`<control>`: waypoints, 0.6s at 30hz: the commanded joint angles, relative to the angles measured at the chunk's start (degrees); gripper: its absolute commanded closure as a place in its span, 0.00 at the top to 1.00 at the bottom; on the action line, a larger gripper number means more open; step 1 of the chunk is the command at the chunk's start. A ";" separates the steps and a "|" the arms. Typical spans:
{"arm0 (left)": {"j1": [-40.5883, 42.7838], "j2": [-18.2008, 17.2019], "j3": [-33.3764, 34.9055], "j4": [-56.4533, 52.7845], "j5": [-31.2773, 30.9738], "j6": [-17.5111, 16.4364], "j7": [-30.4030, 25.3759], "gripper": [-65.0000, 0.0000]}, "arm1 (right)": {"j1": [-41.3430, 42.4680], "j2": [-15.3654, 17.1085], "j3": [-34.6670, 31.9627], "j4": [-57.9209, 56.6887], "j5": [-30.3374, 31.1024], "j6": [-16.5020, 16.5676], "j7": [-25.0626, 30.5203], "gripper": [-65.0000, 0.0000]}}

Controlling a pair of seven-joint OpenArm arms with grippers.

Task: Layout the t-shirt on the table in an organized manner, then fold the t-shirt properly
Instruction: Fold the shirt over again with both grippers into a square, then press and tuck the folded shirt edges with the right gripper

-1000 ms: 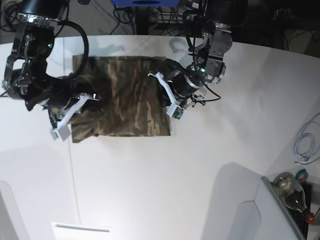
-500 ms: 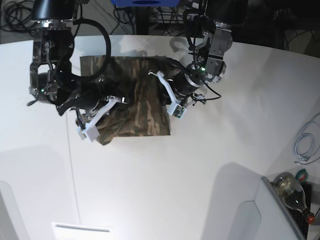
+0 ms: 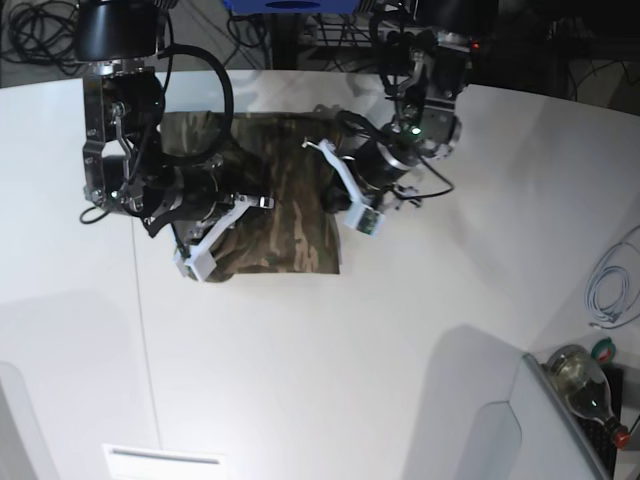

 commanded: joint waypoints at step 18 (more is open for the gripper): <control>12.80 -10.25 -12.11 17.42 -0.82 0.93 5.75 0.00 | 0.57 0.15 -7.63 2.11 0.87 -12.80 1.28 0.00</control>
